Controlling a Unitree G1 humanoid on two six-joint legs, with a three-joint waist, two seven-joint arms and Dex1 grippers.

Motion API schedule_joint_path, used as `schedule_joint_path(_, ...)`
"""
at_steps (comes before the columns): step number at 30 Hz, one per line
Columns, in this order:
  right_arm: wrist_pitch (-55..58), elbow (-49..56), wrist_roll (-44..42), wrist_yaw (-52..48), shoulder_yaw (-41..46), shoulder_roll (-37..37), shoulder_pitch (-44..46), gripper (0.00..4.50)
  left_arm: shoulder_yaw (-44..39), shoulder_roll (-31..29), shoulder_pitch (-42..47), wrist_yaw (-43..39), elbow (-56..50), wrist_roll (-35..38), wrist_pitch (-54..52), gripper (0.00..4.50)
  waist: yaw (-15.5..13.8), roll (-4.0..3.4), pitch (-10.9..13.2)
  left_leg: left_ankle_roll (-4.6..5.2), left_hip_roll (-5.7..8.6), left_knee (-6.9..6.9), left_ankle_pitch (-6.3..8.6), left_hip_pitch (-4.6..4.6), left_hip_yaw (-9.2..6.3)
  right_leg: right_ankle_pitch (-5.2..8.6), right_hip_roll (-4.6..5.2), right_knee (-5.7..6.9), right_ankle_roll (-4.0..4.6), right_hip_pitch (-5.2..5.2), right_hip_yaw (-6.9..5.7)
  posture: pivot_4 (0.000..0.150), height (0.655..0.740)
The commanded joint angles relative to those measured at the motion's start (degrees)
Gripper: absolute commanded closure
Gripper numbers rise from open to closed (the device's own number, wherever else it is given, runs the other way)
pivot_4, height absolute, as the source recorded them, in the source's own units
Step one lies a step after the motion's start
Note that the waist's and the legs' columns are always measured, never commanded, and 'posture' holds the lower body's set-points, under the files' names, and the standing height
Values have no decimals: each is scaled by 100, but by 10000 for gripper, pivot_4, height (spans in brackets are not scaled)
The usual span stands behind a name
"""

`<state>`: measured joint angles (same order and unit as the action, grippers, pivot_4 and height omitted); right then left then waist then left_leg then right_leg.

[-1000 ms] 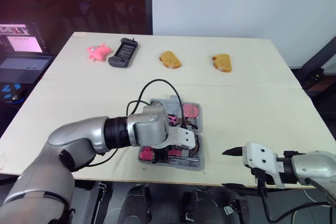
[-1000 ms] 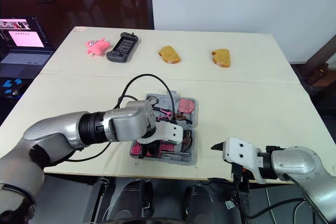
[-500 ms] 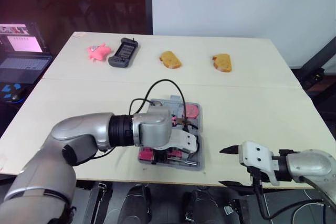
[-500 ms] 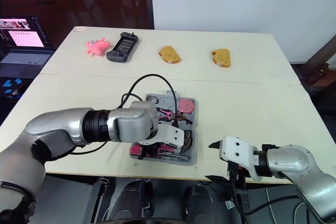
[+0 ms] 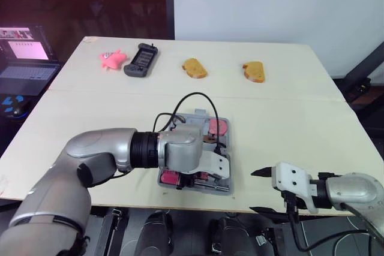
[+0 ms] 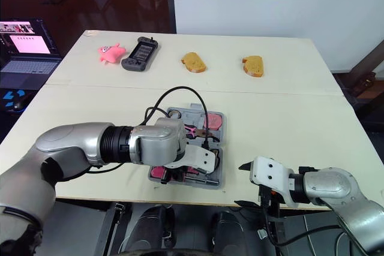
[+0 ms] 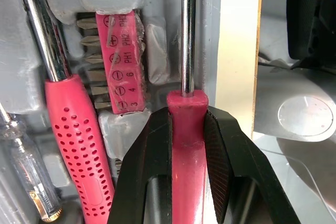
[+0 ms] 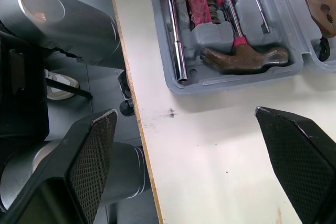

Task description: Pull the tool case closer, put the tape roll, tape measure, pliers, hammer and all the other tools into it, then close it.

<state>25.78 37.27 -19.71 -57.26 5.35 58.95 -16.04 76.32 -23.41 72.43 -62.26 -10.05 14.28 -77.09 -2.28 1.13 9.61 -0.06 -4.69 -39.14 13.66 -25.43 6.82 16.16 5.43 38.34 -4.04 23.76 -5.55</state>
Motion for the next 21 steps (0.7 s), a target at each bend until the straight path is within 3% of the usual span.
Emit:
schedule_joint_path(1, -63, 98, 24, 31, -8, -76, 42, 0, 31, 69, 101, 55, -54, 6, -8, 41252, 0, 0, 0, 0, 0, 0, 0, 0, 0, 0, 0, 0, 0, 0, 0, 1500, 7188)
schedule_joint_path(13, -104, 46, 141, 48, -98, -114, 135, 0, -51, 113, 42, 197, 127, 45, -74, 41252, 1, 0, 0, 0, 0, 0, 0, 0, 0, 0, 0, 0, 0, 0, 0, 1500, 7188)
schedule_joint_path(21, -88, 44, 162, 58, -119, -117, 145, 0, -150, 191, 40, 275, 207, 134, -243, 1871, -2, -2, -1, 0, 4, -1, 0, 5, -9, 7, 0, -3, 13, -11, -3, 1500, 7188)
